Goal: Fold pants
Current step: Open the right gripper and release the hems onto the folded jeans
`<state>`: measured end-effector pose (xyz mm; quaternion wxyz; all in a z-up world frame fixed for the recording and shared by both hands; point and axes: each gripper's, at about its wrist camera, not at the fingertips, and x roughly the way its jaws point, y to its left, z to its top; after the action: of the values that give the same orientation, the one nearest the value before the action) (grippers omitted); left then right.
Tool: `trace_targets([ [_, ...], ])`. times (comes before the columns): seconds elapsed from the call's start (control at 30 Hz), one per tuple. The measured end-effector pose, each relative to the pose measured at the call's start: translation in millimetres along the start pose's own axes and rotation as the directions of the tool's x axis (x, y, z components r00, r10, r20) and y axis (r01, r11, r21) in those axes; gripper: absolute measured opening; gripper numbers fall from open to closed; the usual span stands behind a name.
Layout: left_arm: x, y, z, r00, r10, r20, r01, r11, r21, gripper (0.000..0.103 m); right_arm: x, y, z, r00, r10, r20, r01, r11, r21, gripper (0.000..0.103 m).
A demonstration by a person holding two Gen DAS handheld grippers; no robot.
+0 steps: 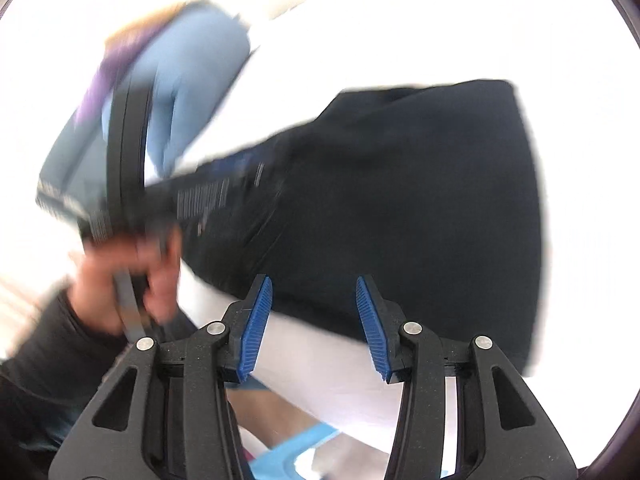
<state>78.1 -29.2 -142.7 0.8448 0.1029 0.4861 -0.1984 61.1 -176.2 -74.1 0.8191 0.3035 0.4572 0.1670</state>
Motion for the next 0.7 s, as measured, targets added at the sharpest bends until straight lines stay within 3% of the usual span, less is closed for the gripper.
trace_targets([
  [0.13, 27.2, -19.0, -11.8, 0.996, 0.030, -0.088, -0.027, 0.999, 0.042, 0.051, -30.4, -66.0, 40.2, 0.996, 0.066, 0.061, -0.074, 0.987, 0.140, 0.042],
  [0.2, 29.5, -26.3, -16.0, 0.995, 0.074, -0.073, -0.068, 0.995, 0.078, 0.052, -31.0, -78.6, 59.5, 0.994, 0.091, 0.059, -0.100, 0.979, 0.175, 0.042],
  [0.27, 32.5, -30.9, -16.6, 0.992, 0.104, -0.078, -0.097, 0.991, 0.090, 0.052, -39.5, -106.8, 85.7, 0.985, 0.170, 0.043, -0.175, 0.964, 0.199, 0.042],
  [0.4, 35.3, -33.8, -17.4, 0.990, 0.124, -0.072, -0.116, 0.988, 0.104, 0.052, 5.1, -135.1, 137.3, 0.973, 0.229, 0.008, -0.225, 0.945, 0.239, 0.042],
  [0.47, 38.3, -34.5, -18.4, 0.990, 0.124, -0.069, -0.117, 0.987, 0.106, 0.052, 36.9, -154.3, 153.0, 0.981, 0.190, -0.023, -0.177, 0.945, 0.274, 0.042],
  [0.53, 38.1, -34.9, -19.4, 0.989, 0.129, -0.068, -0.121, 0.987, 0.110, 0.053, 62.6, -166.0, 151.3, 0.976, 0.211, -0.061, -0.183, 0.934, 0.308, 0.039],
  [0.57, 38.4, -36.1, -20.2, 0.989, 0.130, -0.069, -0.122, 0.986, 0.110, 0.052, 70.7, -166.6, 146.9, 0.975, 0.212, -0.063, -0.182, 0.930, 0.321, 0.033],
  [0.7, 38.1, -38.8, -24.5, 0.989, 0.131, -0.066, -0.123, 0.986, 0.110, 0.052, 84.8, -165.1, 131.3, 0.971, 0.230, -0.064, -0.201, 0.931, 0.303, 0.033],
])
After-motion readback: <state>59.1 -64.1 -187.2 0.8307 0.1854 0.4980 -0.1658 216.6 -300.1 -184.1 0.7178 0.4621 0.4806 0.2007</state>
